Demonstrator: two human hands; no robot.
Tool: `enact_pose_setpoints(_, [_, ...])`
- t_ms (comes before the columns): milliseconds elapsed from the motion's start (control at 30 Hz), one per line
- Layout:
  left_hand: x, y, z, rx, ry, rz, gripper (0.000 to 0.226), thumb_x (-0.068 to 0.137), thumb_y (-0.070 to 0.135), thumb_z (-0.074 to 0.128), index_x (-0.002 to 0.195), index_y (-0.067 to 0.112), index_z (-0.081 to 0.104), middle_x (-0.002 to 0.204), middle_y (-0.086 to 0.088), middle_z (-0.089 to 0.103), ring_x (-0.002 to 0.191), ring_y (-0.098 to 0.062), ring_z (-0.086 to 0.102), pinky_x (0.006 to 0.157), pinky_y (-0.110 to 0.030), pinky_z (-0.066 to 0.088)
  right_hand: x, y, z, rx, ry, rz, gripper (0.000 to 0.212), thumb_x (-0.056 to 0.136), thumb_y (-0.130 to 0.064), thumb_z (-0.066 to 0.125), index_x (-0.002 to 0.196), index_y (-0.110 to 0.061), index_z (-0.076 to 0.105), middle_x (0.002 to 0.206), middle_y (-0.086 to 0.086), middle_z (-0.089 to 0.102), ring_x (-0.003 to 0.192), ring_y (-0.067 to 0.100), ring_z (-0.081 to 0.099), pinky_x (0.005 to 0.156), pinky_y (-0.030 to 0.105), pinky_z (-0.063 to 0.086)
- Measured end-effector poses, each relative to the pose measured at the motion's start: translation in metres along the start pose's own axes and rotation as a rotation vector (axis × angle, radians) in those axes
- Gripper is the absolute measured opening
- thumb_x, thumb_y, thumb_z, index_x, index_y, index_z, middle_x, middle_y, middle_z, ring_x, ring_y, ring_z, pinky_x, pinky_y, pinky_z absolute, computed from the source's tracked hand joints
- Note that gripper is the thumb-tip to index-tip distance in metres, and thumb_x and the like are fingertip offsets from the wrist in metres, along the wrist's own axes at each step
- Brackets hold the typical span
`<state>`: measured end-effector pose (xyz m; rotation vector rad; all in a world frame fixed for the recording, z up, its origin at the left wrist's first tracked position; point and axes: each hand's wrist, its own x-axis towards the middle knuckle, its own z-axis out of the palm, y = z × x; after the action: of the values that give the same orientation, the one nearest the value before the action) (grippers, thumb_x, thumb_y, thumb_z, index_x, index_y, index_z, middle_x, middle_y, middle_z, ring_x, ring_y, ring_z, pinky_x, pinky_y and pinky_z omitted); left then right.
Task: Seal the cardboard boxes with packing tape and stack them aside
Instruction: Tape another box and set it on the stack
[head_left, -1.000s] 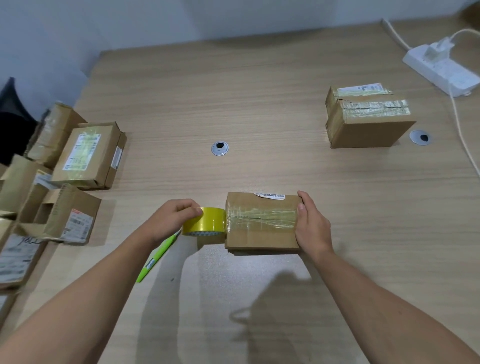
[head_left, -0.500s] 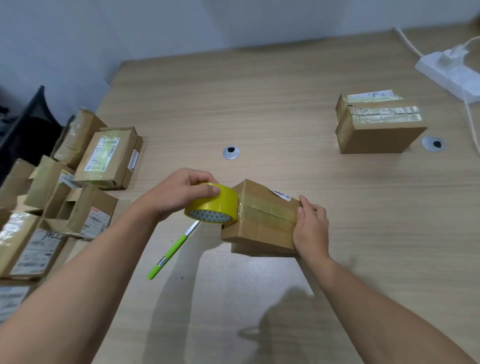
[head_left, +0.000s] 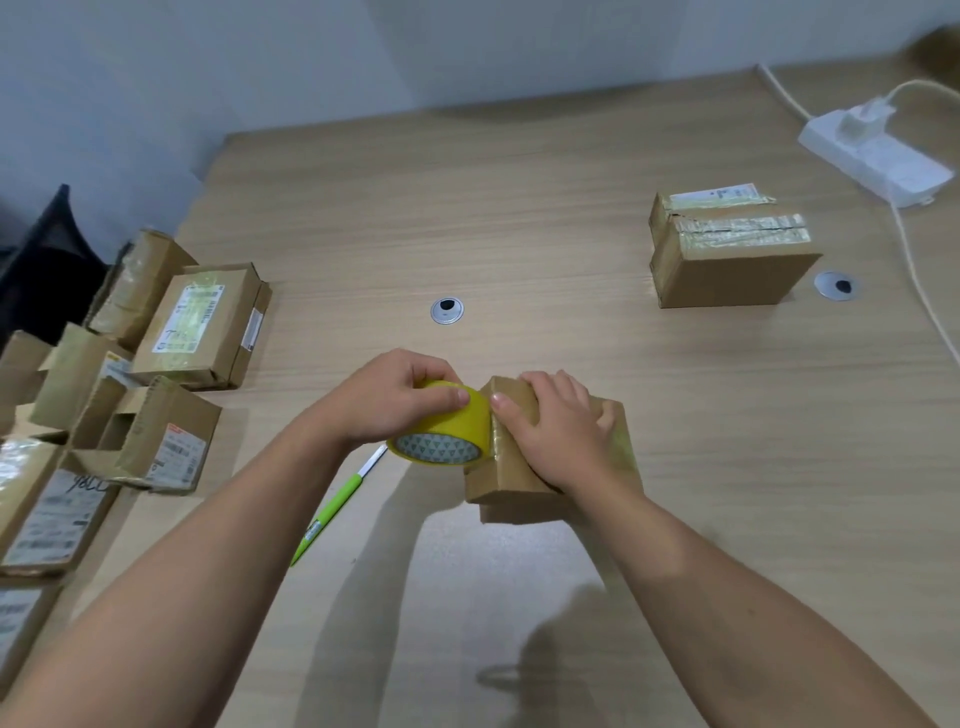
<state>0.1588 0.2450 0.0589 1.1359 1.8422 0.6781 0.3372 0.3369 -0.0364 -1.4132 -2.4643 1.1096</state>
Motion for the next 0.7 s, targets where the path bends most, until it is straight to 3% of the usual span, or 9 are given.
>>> enact_pose_setpoints(133, [-0.003,-0.040,0.003,0.168,-0.038,-0.089,0.010,0.087,0.038,0.072,0.079,0.031,0.073,0.075,0.012,0.071,0.070,0.002,0.062,0.070,-0.022,0.049,-0.003,-0.002,0.028,-0.248,0.004,-0.020,0.063,0.091,-0.078,0.027,0.135,-0.036,0.045,0.138,-0.007,0.042,0.143,0.014,0.021,0.113,0.067,0.000])
enact_pose_setpoints(233, [-0.008,-0.074,0.021,0.172,-0.069,-0.176,0.010,0.088,0.040,0.068,0.081,0.034,0.072,0.080,0.012,0.071,0.076,-0.003,0.064,0.074,-0.025,0.051,-0.008,0.008,0.045,-0.374,0.036,-0.031,0.058,0.094,-0.074,0.028,0.131,-0.035,0.049,0.133,-0.005,0.043,0.139,0.015,0.024,0.111,0.066,-0.004])
enact_pose_setpoints(400, [-0.011,-0.093,0.036,0.101,-0.032,-0.236,0.027,0.076,0.053,0.055,0.085,0.033,0.071,0.088,0.006,0.071,0.086,-0.013,0.066,0.077,-0.031,0.051,-0.009,0.018,0.056,-0.417,0.076,-0.062,0.056,0.095,-0.072,0.031,0.125,-0.032,0.054,0.126,-0.003,0.046,0.135,0.018,0.030,0.111,0.067,-0.004])
enact_pose_setpoints(567, [-0.004,-0.097,0.035,0.156,-0.050,-0.220,0.009,0.094,0.037,0.064,0.090,0.033,0.070,0.092,0.007,0.070,0.089,-0.011,0.065,0.077,-0.028,0.050,-0.010,0.019,0.055,-0.430,0.111,-0.089,0.058,0.095,-0.073,0.029,0.124,-0.031,0.056,0.124,-0.004,0.049,0.133,0.018,0.034,0.112,0.068,-0.001])
enact_pose_setpoints(700, [-0.001,-0.103,0.043,0.238,-0.058,-0.213,0.010,0.096,0.034,0.062,0.096,0.031,0.071,0.095,0.005,0.069,0.089,-0.013,0.063,0.072,-0.024,0.047,-0.011,0.019,0.055,-0.438,0.115,-0.083,0.058,0.095,-0.073,0.028,0.125,-0.032,0.056,0.125,-0.004,0.048,0.134,0.018,0.034,0.112,0.067,-0.001])
